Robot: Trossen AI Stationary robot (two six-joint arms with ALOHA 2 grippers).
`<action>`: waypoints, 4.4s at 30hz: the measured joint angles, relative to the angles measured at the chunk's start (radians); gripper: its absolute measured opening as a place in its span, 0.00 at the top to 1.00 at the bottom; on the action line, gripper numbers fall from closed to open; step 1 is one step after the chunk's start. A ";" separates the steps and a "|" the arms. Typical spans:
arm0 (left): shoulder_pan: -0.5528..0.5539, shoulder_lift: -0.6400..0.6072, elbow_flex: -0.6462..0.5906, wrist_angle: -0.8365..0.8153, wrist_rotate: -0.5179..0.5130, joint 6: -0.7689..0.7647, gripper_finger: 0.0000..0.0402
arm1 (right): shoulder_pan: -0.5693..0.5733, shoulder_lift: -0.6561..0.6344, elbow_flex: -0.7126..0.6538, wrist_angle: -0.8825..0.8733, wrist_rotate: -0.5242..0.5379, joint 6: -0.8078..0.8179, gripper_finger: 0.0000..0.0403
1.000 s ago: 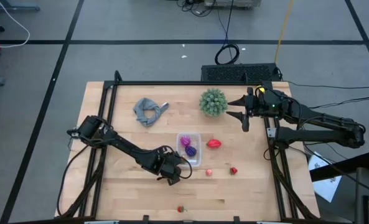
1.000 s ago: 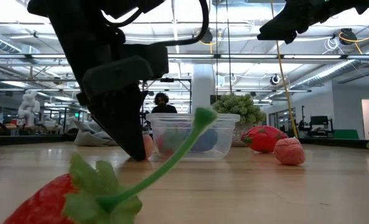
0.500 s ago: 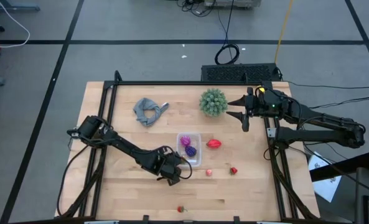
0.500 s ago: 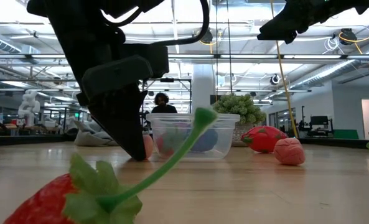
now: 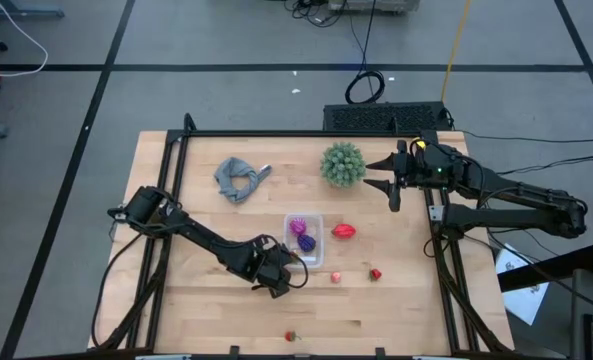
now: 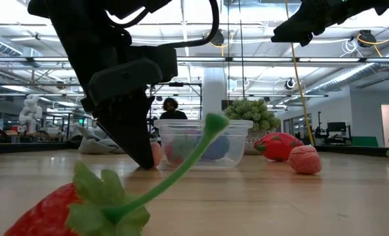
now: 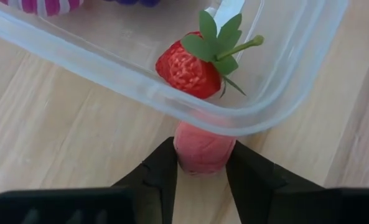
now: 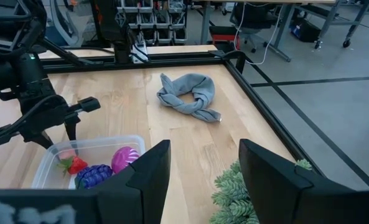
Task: Pick and placing Produce into tupperware
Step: Put the left apricot into the transparent bin, then put the dragonfruit into the transparent bin
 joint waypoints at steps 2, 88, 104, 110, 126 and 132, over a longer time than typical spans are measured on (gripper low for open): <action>0.000 0.000 0.000 -0.006 0.000 -0.006 0.71 | 0.000 0.000 0.000 0.000 0.000 0.000 0.55; 0.215 -0.053 0.119 -0.002 0.230 0.358 0.70 | 0.000 0.000 0.000 0.003 0.000 -0.023 0.55; 0.223 -0.053 0.119 0.005 0.228 0.357 0.52 | 0.000 0.000 0.000 0.004 0.000 -0.022 0.55; 0.240 -0.063 0.148 -0.052 0.227 0.381 0.51 | 0.000 0.000 0.000 0.004 0.000 -0.022 0.55; 0.167 -0.100 0.543 -0.656 0.132 0.345 0.51 | 0.000 0.000 0.000 -0.007 -0.002 -0.025 0.55; 0.089 -0.098 0.542 -0.883 0.006 0.173 0.51 | 0.000 0.000 0.000 -0.007 -0.002 -0.034 0.55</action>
